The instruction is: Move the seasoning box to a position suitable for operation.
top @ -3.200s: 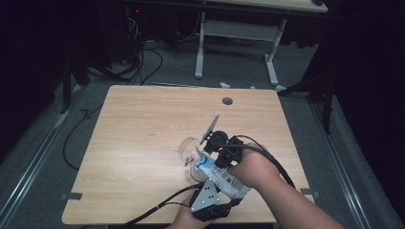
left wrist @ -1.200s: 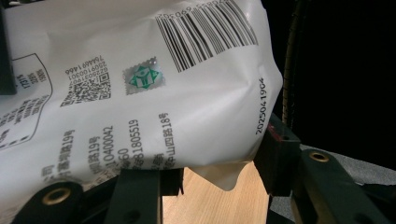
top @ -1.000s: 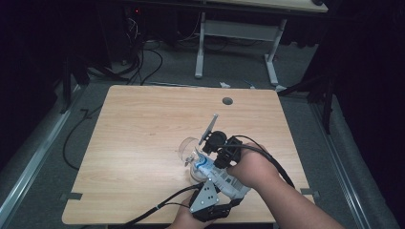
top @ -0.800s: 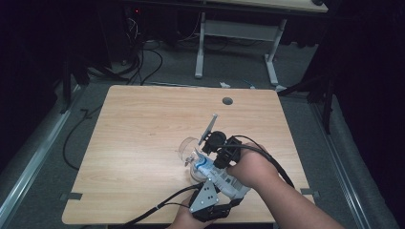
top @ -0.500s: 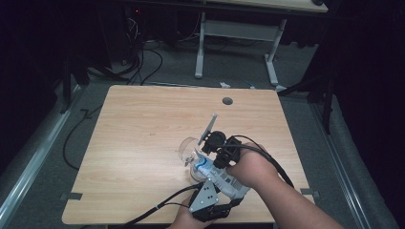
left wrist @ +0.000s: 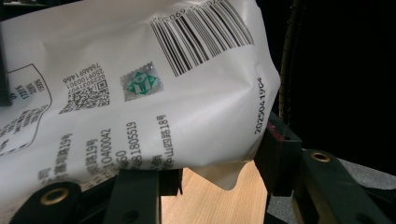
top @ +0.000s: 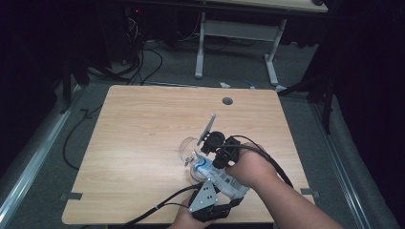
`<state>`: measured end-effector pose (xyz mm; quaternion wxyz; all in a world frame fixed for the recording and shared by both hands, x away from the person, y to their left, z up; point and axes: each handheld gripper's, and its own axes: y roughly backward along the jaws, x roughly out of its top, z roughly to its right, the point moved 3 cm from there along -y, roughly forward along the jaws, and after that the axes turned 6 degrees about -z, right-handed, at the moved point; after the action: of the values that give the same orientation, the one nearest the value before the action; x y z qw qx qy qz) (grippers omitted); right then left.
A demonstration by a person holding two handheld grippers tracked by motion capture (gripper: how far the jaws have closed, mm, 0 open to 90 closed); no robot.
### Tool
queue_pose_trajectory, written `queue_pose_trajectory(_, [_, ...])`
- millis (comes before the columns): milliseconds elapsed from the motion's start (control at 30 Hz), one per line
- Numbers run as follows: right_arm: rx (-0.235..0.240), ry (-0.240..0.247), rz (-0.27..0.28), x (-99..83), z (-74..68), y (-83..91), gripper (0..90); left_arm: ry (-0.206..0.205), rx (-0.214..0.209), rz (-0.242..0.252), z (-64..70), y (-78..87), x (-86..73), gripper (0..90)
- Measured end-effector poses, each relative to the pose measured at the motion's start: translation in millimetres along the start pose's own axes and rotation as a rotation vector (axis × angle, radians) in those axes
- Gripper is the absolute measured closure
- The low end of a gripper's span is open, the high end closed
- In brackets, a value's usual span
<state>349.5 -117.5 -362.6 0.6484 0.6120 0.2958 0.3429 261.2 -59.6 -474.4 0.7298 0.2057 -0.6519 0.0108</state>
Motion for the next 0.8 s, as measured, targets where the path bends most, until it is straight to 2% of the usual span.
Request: queue_pose_trajectory(800, [-0.001,0.001,0.001,-0.8,0.0,0.3,90.0,-0.003,0.002,0.004,0.7,-0.3,1.1,57.8])
